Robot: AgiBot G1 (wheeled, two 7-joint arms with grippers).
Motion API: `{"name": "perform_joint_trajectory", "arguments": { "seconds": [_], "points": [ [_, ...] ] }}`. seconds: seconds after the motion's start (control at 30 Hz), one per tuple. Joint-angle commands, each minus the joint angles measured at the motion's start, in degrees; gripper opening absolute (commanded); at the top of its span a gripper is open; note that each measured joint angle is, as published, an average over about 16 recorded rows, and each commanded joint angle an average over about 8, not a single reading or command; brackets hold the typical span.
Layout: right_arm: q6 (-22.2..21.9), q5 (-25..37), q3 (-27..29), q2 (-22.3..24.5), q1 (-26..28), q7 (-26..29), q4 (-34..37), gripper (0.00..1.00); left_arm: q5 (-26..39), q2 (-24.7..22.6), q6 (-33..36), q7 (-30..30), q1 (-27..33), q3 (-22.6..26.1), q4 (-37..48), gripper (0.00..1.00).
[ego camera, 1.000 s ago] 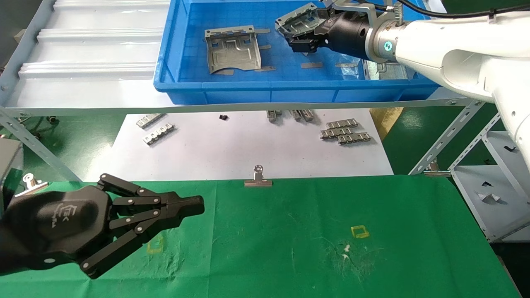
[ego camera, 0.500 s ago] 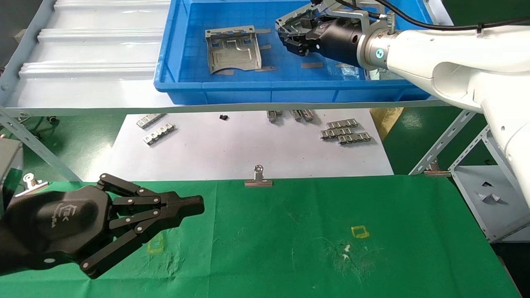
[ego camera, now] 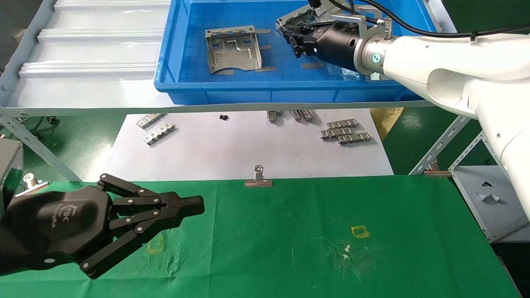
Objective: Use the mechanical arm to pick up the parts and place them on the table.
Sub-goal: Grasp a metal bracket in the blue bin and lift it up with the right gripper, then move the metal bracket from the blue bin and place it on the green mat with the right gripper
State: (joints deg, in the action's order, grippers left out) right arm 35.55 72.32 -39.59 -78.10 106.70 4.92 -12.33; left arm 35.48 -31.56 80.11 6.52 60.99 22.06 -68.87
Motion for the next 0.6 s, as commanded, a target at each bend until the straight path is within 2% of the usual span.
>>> {"name": "perform_joint_trajectory", "arguments": {
  "seconds": [0.03, 0.07, 0.1, 0.33, 0.37, 0.6],
  "points": [
    [0.04, -0.39, -0.59, 0.01, -0.05, 0.05, -0.12, 0.00, 0.00, 0.00, 0.00, 0.00, 0.00, 0.00, 0.00, 0.00],
    [0.01, -0.54, -0.89, 0.02, -0.04, 0.01, -0.13, 0.00, 0.00, 0.00, 0.00, 0.00, 0.00, 0.00, 0.00, 0.00],
    [-0.03, -0.68, -1.17, 0.03, 0.00, -0.03, -0.13, 0.00, 0.00, 0.00, 0.00, 0.00, 0.00, 0.00, 0.00, 0.04],
    [0.54, -2.11, -2.58, 0.25, 0.51, -0.79, 0.37, 0.00, 0.00, 0.00, 0.00, 0.00, 0.00, 0.00, 0.00, 0.92],
    [0.73, -2.31, -2.72, 0.29, 0.63, -1.02, 0.53, 0.00, 0.00, 0.00, 0.00, 0.00, 0.00, 0.00, 0.00, 1.00],
    [2.92, -4.06, -2.88, 0.78, 2.26, -3.01, 1.98, 0.00, 0.00, 0.00, 0.00, 0.00, 0.00, 0.00, 0.00, 1.00]
  ]
}}
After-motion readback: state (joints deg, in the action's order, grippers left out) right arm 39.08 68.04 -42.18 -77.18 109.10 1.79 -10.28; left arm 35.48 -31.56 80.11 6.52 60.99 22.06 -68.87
